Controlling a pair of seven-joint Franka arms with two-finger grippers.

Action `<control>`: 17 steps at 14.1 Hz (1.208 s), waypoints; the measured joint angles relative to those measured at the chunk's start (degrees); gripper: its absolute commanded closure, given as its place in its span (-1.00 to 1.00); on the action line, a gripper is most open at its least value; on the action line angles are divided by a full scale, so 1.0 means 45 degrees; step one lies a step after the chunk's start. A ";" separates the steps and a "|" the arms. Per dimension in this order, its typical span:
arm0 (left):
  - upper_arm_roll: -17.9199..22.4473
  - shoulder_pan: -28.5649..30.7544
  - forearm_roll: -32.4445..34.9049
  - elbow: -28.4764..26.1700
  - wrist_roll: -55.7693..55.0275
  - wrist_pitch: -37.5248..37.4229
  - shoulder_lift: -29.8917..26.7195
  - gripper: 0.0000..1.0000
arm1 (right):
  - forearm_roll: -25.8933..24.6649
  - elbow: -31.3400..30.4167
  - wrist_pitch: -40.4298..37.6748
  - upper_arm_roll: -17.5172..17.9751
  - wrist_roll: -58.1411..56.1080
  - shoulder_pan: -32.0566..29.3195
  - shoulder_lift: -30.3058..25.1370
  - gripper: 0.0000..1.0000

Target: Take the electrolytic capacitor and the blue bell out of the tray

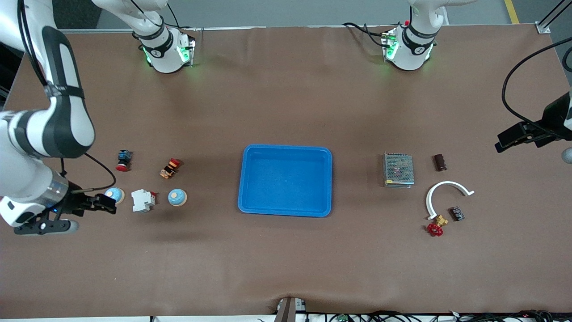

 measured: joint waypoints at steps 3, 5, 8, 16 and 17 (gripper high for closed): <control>0.0518 0.0030 0.0000 0.0000 0.0001 0.0010 0.0113 -1.00 | -0.0018 0.0525 -0.1982 -0.0061 0.0008 0.0002 -0.0790 -1.00; 0.0740 0.0159 0.0000 0.0038 0.0037 0.0012 0.0093 -1.00 | -0.0059 0.0676 -0.2882 -0.0063 0.0049 0.0050 -0.1332 -1.00; 0.0650 0.0164 -0.0001 0.0084 0.0074 -0.0136 -0.0242 -1.00 | -0.0432 0.0702 -0.3799 -0.0053 0.0326 0.0309 -0.2221 -1.00; 0.0151 0.0152 -0.0028 -0.0021 0.0548 -0.1233 -0.1383 -1.00 | -0.0546 0.0269 -0.5008 -0.0097 0.0462 0.0353 -0.4188 -1.00; 0.0151 0.0160 -0.0028 -0.0045 0.0549 -0.1246 -0.1367 -1.00 | -0.0546 0.0072 -0.5031 -0.0102 0.0472 0.0348 -0.4490 -1.00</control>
